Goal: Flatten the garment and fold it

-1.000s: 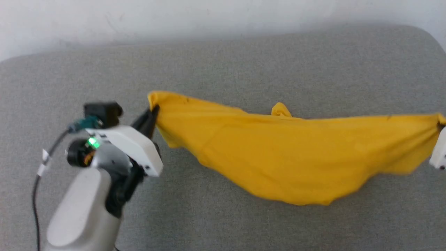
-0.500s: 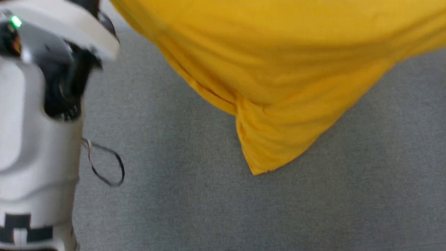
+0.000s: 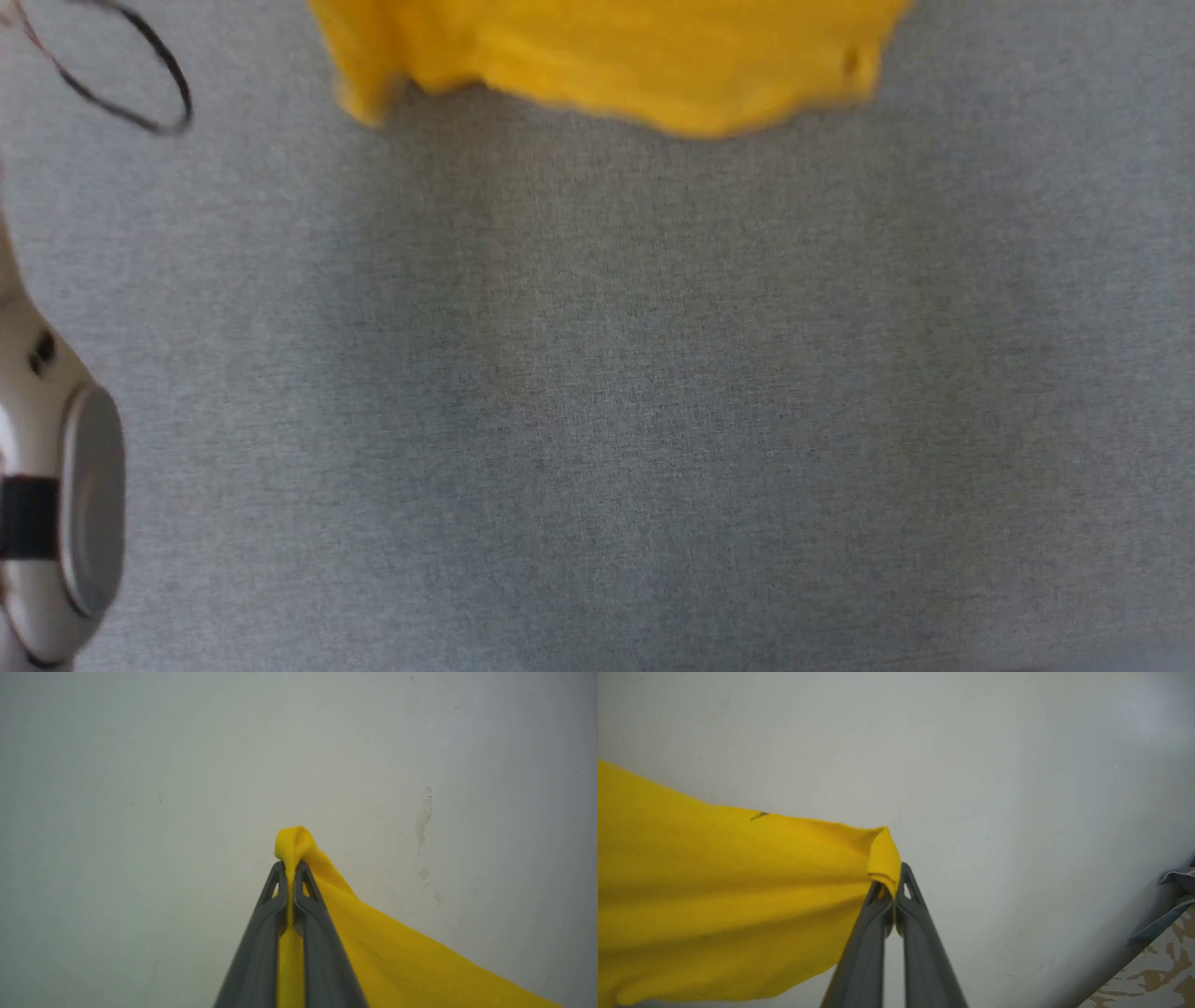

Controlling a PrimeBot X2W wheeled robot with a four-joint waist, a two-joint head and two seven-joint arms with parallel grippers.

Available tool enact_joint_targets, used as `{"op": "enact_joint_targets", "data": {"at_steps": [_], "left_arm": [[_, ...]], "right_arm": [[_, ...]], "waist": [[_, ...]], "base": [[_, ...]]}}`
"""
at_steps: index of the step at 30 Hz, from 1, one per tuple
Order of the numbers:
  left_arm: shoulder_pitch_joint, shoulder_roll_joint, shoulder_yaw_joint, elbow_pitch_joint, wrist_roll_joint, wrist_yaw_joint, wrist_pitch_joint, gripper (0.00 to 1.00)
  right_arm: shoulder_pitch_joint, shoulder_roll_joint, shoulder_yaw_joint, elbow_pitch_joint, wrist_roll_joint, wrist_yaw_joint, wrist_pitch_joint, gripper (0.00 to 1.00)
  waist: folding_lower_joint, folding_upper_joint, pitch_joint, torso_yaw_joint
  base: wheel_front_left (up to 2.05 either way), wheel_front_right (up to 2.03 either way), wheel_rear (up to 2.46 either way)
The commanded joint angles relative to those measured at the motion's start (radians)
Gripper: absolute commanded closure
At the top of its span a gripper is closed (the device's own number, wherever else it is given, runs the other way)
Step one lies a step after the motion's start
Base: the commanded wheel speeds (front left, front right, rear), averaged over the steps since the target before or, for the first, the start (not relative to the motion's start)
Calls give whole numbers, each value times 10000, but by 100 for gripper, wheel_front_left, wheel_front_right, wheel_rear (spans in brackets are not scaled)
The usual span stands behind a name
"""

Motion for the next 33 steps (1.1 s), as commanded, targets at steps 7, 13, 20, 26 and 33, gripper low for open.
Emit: {"op": "enact_joint_targets", "data": {"at_steps": [7,13,20,26,33], "left_arm": [[-1470,-111,362,689,-40,-338,-1611,100],[-857,-35,209,1638,-111,-910,-2013,100],[2139,247,-378,2699,-15,-1694,-1742,100],[5282,58,-1001,2777,-154,-2100,-1075,100],[9010,-235,-1221,1868,-672,-2143,-662,100]], "right_arm": [[-1744,489,-453,858,-1194,-21,-2110,100],[-1442,804,-559,1794,-1539,-21,-3045,100],[928,1043,-101,2928,-790,-21,-3402,100],[3740,927,328,2918,551,-21,-3319,100],[7421,1053,211,1647,1802,-21,-3072,100]], "waist": [[-4,0,1274,-24],[-4,0,1145,153],[-4,0,-54,306],[-4,0,-1474,587],[-4,0,-2882,697]], "base": [[0,0,0],[0,0,0],[0,0,0],[0,0,0],[0,0,0]]}}
